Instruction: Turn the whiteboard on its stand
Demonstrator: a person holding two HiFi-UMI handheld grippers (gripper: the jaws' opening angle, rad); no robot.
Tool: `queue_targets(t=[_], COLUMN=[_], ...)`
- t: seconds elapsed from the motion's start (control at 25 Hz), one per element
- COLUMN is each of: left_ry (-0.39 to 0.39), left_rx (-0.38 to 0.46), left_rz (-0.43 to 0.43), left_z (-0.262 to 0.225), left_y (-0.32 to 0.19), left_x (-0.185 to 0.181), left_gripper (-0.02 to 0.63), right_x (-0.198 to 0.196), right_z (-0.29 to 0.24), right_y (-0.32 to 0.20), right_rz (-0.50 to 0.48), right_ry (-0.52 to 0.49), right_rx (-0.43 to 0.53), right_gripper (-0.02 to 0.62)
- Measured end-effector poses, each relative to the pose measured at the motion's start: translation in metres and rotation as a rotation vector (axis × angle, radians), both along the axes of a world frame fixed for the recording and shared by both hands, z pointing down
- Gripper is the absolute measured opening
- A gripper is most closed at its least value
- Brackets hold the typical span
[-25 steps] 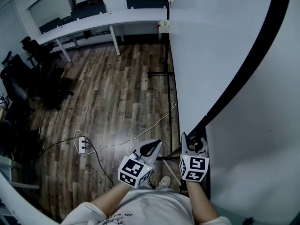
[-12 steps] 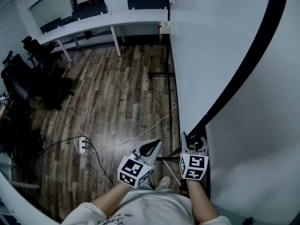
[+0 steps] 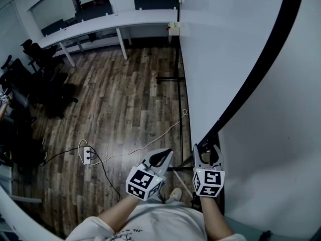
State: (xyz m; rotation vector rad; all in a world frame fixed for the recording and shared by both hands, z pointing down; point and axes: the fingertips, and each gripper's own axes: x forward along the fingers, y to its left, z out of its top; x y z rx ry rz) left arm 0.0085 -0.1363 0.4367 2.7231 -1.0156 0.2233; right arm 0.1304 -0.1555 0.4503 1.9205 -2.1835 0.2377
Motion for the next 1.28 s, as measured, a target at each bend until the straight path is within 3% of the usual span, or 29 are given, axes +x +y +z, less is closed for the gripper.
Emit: queue_targets(t=[0.56, 0.84, 1.28], left_ry=[0.006, -0.006, -0.02], left_rx=[-0.001, -0.002, 0.002], left_rz=[0.026, 0.021, -0.002], left_z=[-0.01, -0.004, -0.005], left_y=[-0.003, 0.01, 0.011], left_x=[0.013, 0.004, -0.006], left_gripper=[0.011, 0.011, 0.011], right_x=[-0.006, -0.02, -0.041], right_z=[-0.014, -0.011, -0.014], right_y=[0.033, 0.048, 0.046], right_rz=[-0.048, -0.102, -0.195], right_ry=[-0.039, -0.047, -0.088], right_rx=[-0.007, -0.014, -0.047], right_gripper=[0.19, 0.023, 0.008])
